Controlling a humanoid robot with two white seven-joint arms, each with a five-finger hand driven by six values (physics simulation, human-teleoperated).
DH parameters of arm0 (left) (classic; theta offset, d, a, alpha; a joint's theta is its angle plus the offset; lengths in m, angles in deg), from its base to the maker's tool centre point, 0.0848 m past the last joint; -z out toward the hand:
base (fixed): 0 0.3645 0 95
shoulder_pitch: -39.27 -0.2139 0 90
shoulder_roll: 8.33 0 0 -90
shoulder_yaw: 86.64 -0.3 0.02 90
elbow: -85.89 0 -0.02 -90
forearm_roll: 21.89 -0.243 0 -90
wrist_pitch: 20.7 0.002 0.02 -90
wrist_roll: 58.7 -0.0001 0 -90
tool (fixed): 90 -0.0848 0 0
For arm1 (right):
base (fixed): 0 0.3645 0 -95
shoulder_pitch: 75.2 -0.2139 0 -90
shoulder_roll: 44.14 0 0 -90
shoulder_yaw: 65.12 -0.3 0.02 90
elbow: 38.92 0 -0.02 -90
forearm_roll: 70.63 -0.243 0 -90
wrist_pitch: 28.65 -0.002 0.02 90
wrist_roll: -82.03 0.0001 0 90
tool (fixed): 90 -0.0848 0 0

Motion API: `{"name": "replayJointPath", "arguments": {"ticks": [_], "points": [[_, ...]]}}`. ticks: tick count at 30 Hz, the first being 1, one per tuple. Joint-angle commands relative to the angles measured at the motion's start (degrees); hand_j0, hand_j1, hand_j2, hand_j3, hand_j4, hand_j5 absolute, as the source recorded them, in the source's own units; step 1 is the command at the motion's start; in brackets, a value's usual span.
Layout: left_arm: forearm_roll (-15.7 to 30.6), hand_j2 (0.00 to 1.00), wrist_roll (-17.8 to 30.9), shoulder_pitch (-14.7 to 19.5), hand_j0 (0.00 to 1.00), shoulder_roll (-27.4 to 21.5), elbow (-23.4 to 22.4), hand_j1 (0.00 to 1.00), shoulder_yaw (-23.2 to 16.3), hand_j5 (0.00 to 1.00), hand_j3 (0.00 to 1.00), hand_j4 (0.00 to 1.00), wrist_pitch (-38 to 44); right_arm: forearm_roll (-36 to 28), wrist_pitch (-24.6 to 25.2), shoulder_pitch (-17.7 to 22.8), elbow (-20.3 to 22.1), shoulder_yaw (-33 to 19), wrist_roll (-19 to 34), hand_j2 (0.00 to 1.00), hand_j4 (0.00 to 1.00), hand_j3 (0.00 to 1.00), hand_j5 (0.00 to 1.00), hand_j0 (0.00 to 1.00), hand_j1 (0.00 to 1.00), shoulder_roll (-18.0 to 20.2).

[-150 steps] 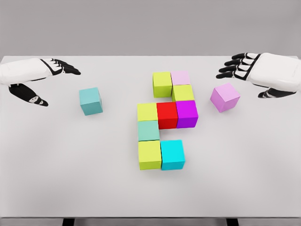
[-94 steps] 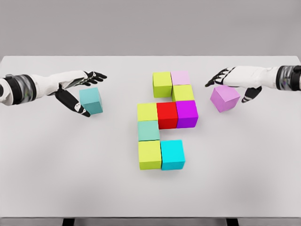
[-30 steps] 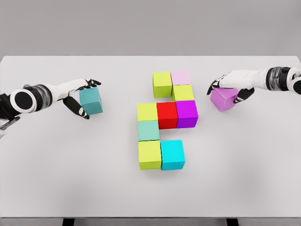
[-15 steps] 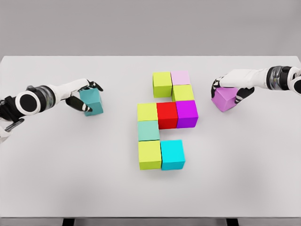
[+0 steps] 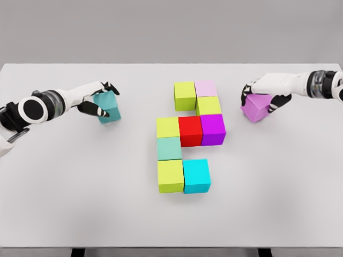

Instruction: Assemble the squares on the desktop into the number 2

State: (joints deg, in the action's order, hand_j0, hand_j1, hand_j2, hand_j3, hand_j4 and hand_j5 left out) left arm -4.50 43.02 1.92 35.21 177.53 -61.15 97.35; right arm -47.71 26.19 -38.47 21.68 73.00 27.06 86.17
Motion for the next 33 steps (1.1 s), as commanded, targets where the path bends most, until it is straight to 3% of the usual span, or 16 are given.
{"name": "replayJointPath", "arguments": {"ticks": [1,3,5,11,14,19,21,25,29,33], "points": [[-0.07,0.45,0.15,0.0,0.45,0.41,0.13,0.45,0.08,0.45,0.45,0.45,-0.11,-0.33,0.15,0.09,0.66,-1.28,-0.03,0.6,0.6,0.6,0.6,0.6,0.6,0.29],[-0.16,0.44,-0.29,0.09,0.44,1.37,0.04,0.44,0.08,0.44,0.44,0.44,-0.11,-0.33,0.15,0.26,1.09,-2.69,-0.03,0.6,0.6,0.6,0.6,0.6,0.6,1.43],[-0.34,0.38,-0.38,0.0,0.38,2.78,-0.4,0.38,0.08,0.38,0.38,0.38,-1.07,-0.33,0.15,1.32,4.43,-2.78,-0.03,0.6,0.6,0.6,0.6,0.6,0.6,3.01],[-0.34,0.39,-0.56,1.4,0.39,4.98,-0.66,0.39,0.08,0.39,0.39,0.39,-0.9,-0.24,0.15,3.69,10.67,-2.86,-0.03,0.6,0.6,0.6,0.6,0.6,0.6,6.44],[-0.51,0.39,-0.56,2.46,0.39,8.4,-4.18,0.39,0.17,0.39,0.39,0.39,-0.9,-0.24,0.15,5.71,16.21,-2.86,-0.03,0.61,0.61,0.61,0.61,0.61,0.61,8.99],[-1.13,0.39,-0.99,3.43,0.39,12.8,-8.58,0.39,0.08,0.39,0.39,0.39,-1.34,-0.24,0.15,7.64,20.43,-4.53,-0.03,0.61,0.61,0.61,0.61,0.61,0.61,11.89],[-1.13,0.39,-1.61,3.6,0.39,12.89,-8.66,0.39,0.17,0.39,0.39,0.39,-1.25,-0.33,0.15,9.14,23.85,-5.15,-0.03,0.62,0.62,0.62,0.62,0.62,0.62,12.86],[-1.22,0.39,-1.61,4.48,0.39,15.09,-10.33,0.39,0.08,0.39,0.39,0.39,-1.16,-0.33,0.15,12.92,35.28,-5.24,-0.03,0.64,0.64,0.64,0.64,0.64,0.64,16.81],[-2.45,0.39,-1.61,4.66,0.39,16.75,-11.56,0.39,0.08,0.39,0.39,0.39,-1.16,-0.33,0.15,13.97,39.76,-5.24,-0.03,0.66,0.66,0.66,0.66,0.66,0.66,18.92],[-2.53,0.39,-1.61,4.66,0.39,17.81,-11.83,0.39,0.08,0.39,0.39,0.39,-1.16,-3.4,0.15,14.94,40.12,-5.32,-0.03,0.67,0.67,0.67,0.67,0.67,0.67,20.42]]}}
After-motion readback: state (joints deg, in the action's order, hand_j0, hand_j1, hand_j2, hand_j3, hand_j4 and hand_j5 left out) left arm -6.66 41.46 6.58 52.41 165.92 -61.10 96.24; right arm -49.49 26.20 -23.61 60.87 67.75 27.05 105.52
